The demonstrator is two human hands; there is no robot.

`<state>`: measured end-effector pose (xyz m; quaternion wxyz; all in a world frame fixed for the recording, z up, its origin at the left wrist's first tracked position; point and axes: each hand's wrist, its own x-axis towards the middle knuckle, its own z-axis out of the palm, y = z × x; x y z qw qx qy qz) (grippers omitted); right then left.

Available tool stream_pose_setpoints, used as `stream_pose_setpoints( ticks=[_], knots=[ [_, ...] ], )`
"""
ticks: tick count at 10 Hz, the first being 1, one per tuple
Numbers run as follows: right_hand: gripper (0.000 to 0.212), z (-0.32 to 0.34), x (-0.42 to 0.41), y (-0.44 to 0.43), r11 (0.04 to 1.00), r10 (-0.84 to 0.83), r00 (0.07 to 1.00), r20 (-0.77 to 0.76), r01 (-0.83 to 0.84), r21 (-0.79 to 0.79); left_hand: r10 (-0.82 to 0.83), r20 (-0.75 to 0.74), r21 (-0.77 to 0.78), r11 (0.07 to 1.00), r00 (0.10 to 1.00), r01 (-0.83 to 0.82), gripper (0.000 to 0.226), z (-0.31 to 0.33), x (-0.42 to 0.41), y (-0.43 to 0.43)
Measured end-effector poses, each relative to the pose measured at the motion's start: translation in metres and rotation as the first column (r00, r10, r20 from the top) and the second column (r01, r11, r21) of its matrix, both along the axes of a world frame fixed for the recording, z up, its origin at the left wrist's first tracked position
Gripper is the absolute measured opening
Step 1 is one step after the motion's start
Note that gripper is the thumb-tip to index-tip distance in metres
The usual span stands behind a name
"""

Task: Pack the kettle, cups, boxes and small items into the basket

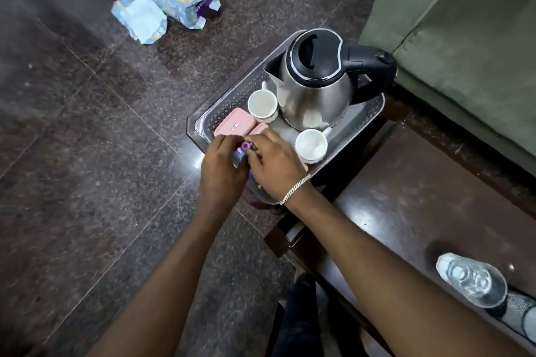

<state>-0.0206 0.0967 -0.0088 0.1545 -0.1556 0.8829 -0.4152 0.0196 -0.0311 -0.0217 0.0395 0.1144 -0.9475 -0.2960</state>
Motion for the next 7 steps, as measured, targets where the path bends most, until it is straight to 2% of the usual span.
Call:
stream_pose_setpoints(
  ticks=[2, 3, 4, 6, 7],
  knots=[
    [0.026, -0.003, -0.031, -0.035, 0.97, 0.188, 0.982, 0.021, -0.189, 0.155, 0.101, 0.042, -0.119, 0.988, 0.994, -0.095, 0.01, -0.014, -0.032, -0.033],
    [0.031, -0.007, -0.04, -0.044, 0.944, 0.251, 0.967, 0.047, -0.255, 0.208, 0.1, 0.064, -0.186, 0.979, 0.993, -0.087, 0.014, -0.022, -0.039, -0.039],
    [0.033, -0.008, -0.042, -0.042, 0.952, 0.228, 0.972, 0.048, -0.233, 0.197, 0.12, 0.097, -0.214, 0.972, 0.988, -0.097, 0.02, -0.026, -0.044, -0.041],
    [0.042, -0.002, -0.017, -0.005, 1.0, -0.009, 1.0, -0.009, 0.009, 0.019, 0.147, 0.143, -0.176, 0.977, 0.979, -0.121, 0.037, -0.019, -0.044, -0.032],
    [0.037, -0.004, 0.004, 0.027, 0.986, -0.148, 0.987, -0.066, 0.143, -0.081, 0.139, 0.034, -0.097, 0.986, 0.99, -0.136, 0.05, -0.011, -0.033, -0.017]
  ],
)
